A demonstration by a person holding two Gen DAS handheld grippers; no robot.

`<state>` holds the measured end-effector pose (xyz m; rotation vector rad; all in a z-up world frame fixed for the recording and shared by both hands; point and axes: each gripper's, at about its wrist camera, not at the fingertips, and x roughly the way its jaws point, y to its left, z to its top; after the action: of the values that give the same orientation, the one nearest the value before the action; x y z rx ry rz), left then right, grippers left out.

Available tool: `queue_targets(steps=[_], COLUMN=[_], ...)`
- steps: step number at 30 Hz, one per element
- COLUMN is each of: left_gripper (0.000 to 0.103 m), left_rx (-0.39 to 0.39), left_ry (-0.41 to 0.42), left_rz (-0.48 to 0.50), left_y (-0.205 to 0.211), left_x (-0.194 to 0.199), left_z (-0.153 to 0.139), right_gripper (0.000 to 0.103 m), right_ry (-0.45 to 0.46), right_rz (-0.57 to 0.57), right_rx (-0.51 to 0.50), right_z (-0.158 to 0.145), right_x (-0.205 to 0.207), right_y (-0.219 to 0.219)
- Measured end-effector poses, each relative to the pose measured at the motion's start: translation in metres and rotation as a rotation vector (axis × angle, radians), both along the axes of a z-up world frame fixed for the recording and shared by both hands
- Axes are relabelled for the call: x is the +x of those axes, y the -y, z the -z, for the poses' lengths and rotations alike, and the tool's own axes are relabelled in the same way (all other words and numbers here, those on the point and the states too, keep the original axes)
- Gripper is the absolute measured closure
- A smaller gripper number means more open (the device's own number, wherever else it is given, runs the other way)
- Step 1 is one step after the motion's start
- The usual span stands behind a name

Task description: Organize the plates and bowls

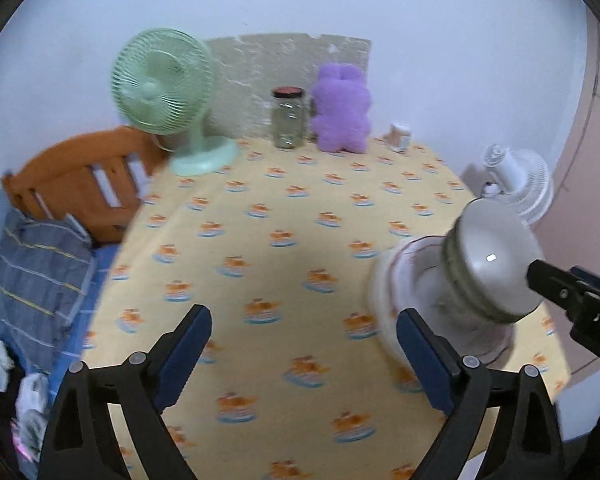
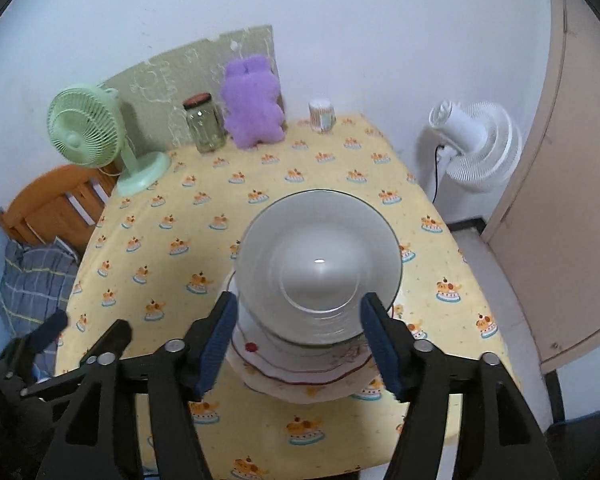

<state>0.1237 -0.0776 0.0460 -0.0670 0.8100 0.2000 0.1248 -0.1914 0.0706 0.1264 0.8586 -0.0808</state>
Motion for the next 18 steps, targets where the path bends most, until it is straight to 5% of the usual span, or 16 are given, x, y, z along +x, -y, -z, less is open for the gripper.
queue_targets(steps=[6, 9, 18], left_gripper=[0.001, 0.001, 0.001], left_rx=[0.038, 0.073, 0.031], left_ry=[0.098, 0.141, 0.110], left_rz=[-0.078, -0.114, -0.154], left_y=[-0.009, -0.009, 0.006], left_x=[-0.041, -0.060, -0.104], left_z=[0.010, 0.019, 0.041], right_gripper=[0.025, 0.022, 0.022], right_ry=[0.141, 0.138, 0.187], right_rz=[-0.079, -0.084, -0.118], right_rx=[-0.039, -0.019, -0.072], right_z=[0.022, 0.037, 0.057], right_x=[-0.034, -0.046, -0.089], right_y=[-0.031, -0.038, -0.054])
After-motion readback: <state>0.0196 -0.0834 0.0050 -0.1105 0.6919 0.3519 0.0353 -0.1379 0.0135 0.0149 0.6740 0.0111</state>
